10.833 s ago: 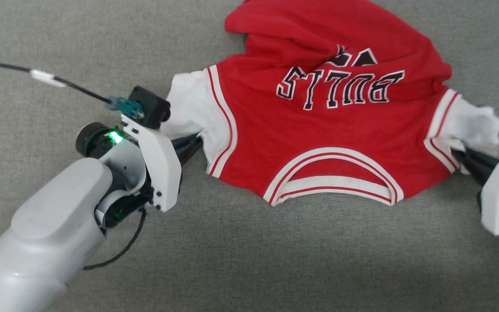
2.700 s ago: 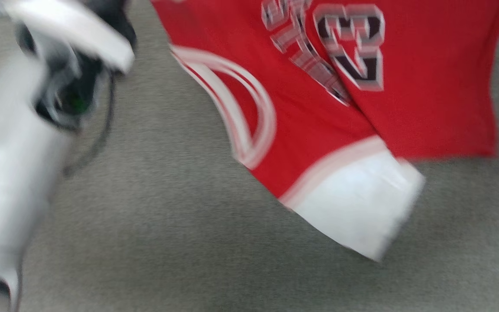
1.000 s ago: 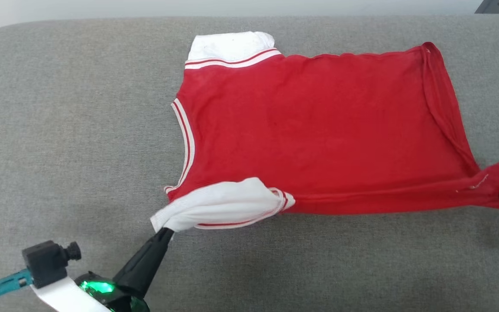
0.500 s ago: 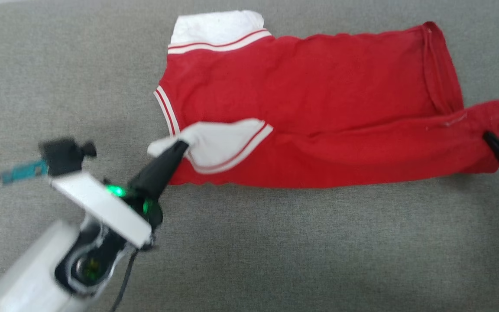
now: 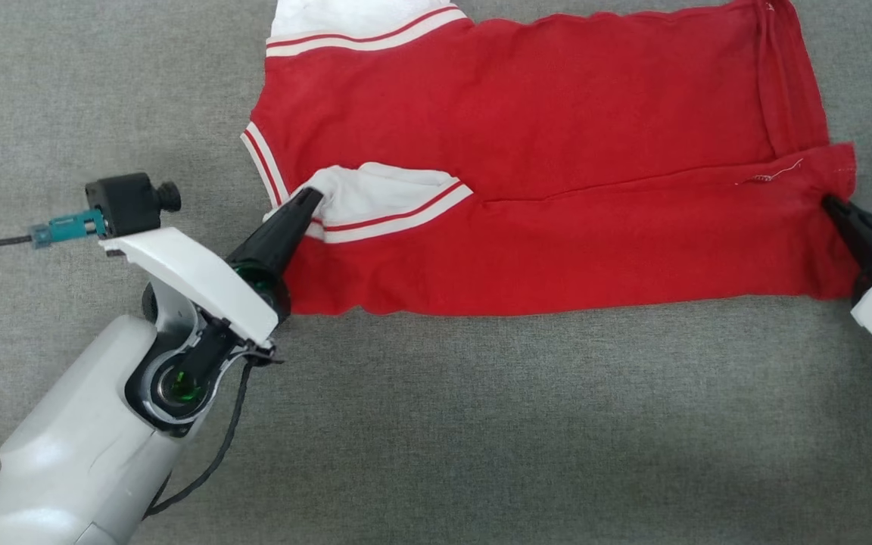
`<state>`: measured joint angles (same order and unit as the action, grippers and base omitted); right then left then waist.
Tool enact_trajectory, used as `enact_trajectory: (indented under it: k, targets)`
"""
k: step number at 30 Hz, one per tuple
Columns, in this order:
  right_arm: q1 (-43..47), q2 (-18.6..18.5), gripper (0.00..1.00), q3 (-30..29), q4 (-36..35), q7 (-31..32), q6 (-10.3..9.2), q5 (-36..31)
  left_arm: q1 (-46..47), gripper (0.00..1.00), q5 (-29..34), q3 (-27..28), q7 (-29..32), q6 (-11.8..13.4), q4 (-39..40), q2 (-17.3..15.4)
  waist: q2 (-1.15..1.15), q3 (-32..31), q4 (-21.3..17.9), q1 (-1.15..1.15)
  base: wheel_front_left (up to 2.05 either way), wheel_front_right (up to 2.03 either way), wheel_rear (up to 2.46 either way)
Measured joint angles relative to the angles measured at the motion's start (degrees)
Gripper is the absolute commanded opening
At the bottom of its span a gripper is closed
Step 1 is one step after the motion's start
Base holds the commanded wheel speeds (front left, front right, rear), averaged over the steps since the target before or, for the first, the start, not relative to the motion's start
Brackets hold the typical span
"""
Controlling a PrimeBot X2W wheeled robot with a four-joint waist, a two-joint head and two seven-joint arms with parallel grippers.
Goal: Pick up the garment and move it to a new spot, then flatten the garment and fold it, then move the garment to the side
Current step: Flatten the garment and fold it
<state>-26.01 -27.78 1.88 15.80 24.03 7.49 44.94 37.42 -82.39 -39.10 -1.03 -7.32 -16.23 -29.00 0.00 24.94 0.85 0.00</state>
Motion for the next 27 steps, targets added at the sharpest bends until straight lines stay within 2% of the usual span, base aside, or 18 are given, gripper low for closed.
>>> enact_trajectory:
  k: [5, 6, 7, 8, 9, 10, 16, 19, 22, 27]
  targets:
    - [-1.0, -0.2, 0.00, 2.8, 3.6, -1.9, 0.00, 0.9, 1.2, 0.00, 3.1, -2.8, -1.1, 0.0, -5.1, -0.7, 0.00, -0.2, -0.2, 0.00, 0.00, 0.00, 0.00]
    - [-1.3, -0.4, 0.17, 3.4, 4.1, -2.4, 0.01, 0.9, 1.4, 0.00, 3.5, -3.2, -1.5, 0.0, -5.7, -0.8, 0.00, -0.4, -0.3, 0.00, 0.00, 0.00, 0.00]
    - [-1.5, -0.5, 0.47, 3.9, 4.7, -3.0, 0.00, 0.9, 1.5, 0.16, 4.0, -3.8, -1.6, 0.0, -6.4, -0.9, 0.00, -0.6, -0.3, 0.00, 0.00, 0.00, 0.00]
    - [-1.6, -0.6, 1.00, 4.4, 5.2, -3.6, 0.00, 0.9, 1.7, 0.44, 5.1, -4.7, -2.1, -0.1, -7.0, -1.4, 0.00, -0.9, -0.3, 0.00, 0.00, 0.00, 0.00]
    - [-1.6, -0.7, 1.00, 4.9, 5.5, -4.0, 0.00, 1.0, 2.0, 0.90, 5.7, -5.3, -2.6, -0.1, -7.3, -1.8, 0.00, -1.2, -0.4, 0.00, 0.00, 0.00, 0.00]
    - [-1.6, -0.8, 1.00, 5.3, 5.8, -4.4, 0.00, 1.3, 2.2, 1.00, 6.0, -5.8, -2.7, -0.1, -7.3, -2.2, 0.00, -1.6, -0.4, 0.00, 0.00, 0.00, 0.00]
    - [-0.7, -2.2, 1.00, 5.8, 5.8, -7.2, 0.00, 2.6, 4.3, 1.00, 11.4, -9.6, -3.0, -0.1, -6.4, -6.4, 0.00, -4.4, -0.1, 0.00, 0.00, 0.00, 0.00]
    - [0.3, -2.5, 1.00, 5.8, 4.8, -7.9, 0.00, 2.9, 5.0, 1.00, 13.3, -11.2, -0.9, 0.4, -4.8, -8.7, 0.00, -5.9, 0.0, 0.00, 0.00, 0.00, 0.00]
    - [1.2, -2.7, 1.00, 5.8, 3.6, -8.0, 0.00, 2.9, 5.1, 1.00, 14.4, -13.7, 5.1, 2.3, -1.6, -10.9, 0.00, -7.0, -0.1, 0.00, 0.00, 0.00, 0.00]
    - [2.0, -2.2, 1.00, 5.9, 1.7, -7.7, 0.00, 2.9, 4.6, 1.00, 13.1, -17.2, 17.6, 8.1, 3.4, -14.3, 0.00, -7.1, -0.9, 0.00, 0.00, 0.00, 0.00]
